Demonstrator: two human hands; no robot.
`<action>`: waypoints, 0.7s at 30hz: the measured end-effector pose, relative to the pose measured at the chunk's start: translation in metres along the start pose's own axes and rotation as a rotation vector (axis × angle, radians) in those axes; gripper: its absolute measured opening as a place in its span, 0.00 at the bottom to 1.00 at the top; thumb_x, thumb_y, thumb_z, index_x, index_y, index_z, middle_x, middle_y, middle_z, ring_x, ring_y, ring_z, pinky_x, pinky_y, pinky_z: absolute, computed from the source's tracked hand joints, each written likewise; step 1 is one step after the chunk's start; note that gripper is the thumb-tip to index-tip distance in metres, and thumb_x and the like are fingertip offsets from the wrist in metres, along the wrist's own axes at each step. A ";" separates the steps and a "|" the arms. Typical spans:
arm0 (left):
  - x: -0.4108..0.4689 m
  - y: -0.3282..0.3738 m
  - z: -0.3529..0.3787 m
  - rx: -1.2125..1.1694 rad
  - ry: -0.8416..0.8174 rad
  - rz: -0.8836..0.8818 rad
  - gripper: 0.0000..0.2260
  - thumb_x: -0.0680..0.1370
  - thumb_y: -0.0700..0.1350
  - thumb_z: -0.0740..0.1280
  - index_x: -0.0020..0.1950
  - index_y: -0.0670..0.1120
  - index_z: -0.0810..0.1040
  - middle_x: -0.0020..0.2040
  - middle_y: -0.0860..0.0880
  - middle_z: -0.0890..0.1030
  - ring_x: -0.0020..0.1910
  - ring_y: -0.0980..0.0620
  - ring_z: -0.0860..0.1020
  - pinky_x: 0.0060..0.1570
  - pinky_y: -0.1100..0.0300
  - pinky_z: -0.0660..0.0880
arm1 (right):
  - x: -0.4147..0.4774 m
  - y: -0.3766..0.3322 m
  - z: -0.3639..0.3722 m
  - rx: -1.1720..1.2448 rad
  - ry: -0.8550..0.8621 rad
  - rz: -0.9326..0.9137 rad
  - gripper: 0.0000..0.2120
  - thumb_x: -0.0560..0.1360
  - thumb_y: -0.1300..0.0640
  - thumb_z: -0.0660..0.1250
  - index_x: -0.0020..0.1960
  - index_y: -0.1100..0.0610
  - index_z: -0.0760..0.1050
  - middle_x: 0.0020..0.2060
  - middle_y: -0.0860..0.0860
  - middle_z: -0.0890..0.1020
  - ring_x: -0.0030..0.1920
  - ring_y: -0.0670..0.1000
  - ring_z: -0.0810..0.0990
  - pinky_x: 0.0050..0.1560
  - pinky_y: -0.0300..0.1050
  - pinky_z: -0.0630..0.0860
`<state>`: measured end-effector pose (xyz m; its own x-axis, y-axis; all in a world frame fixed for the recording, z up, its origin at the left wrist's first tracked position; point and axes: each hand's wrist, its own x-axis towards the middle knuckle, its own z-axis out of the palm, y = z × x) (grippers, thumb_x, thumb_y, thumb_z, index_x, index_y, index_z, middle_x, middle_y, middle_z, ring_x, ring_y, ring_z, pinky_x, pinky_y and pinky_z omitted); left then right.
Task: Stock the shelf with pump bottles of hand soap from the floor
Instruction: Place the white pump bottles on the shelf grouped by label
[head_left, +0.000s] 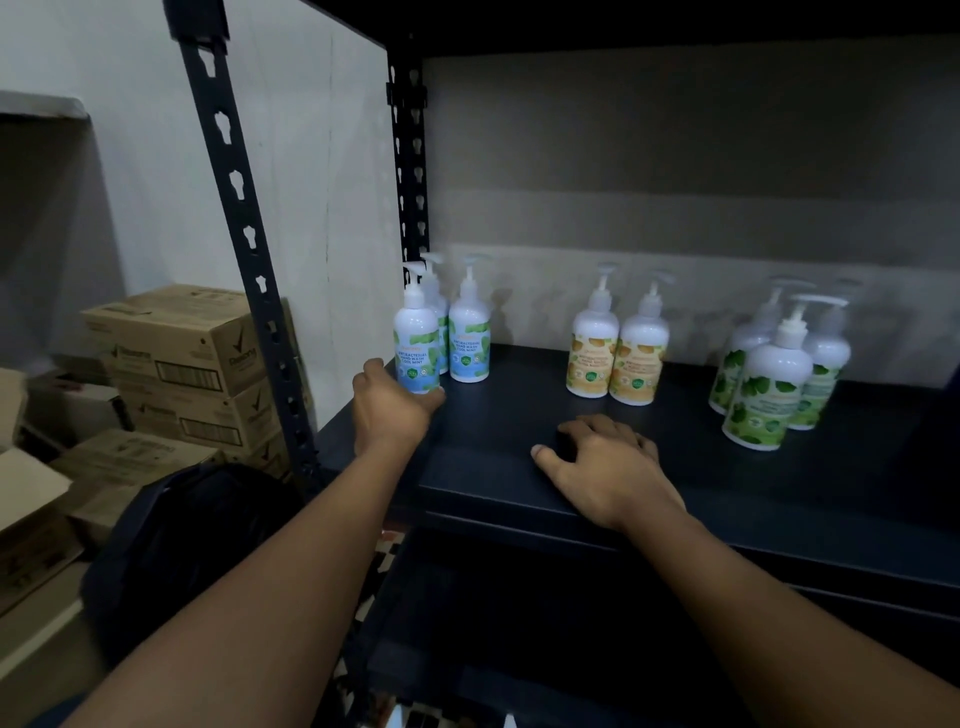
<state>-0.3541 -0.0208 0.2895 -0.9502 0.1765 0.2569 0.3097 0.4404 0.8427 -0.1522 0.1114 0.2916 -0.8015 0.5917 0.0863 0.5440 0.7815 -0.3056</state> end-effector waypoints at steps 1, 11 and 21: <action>-0.010 0.001 -0.003 -0.002 0.008 0.013 0.33 0.67 0.52 0.80 0.65 0.39 0.72 0.60 0.42 0.77 0.57 0.41 0.79 0.47 0.53 0.75 | -0.003 0.002 -0.001 0.051 0.035 -0.007 0.29 0.79 0.33 0.56 0.73 0.48 0.70 0.72 0.50 0.70 0.73 0.54 0.66 0.74 0.54 0.61; -0.189 0.009 -0.026 -0.231 -0.181 0.197 0.17 0.74 0.50 0.75 0.60 0.52 0.75 0.61 0.52 0.76 0.57 0.57 0.77 0.57 0.57 0.76 | -0.126 0.041 -0.018 0.639 0.216 -0.077 0.08 0.77 0.48 0.71 0.52 0.50 0.83 0.50 0.43 0.80 0.52 0.41 0.79 0.57 0.36 0.73; -0.383 -0.021 0.032 -0.235 -0.850 0.042 0.11 0.77 0.49 0.74 0.57 0.49 0.79 0.52 0.54 0.82 0.48 0.59 0.81 0.47 0.68 0.77 | -0.301 0.176 0.037 0.486 -0.099 0.129 0.08 0.77 0.48 0.71 0.53 0.50 0.83 0.48 0.42 0.83 0.50 0.40 0.80 0.51 0.33 0.74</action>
<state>0.0047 -0.0700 0.1582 -0.5610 0.8248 -0.0706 0.2395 0.2434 0.9399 0.1754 0.0638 0.1771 -0.7678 0.6374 -0.0643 0.4805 0.5066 -0.7159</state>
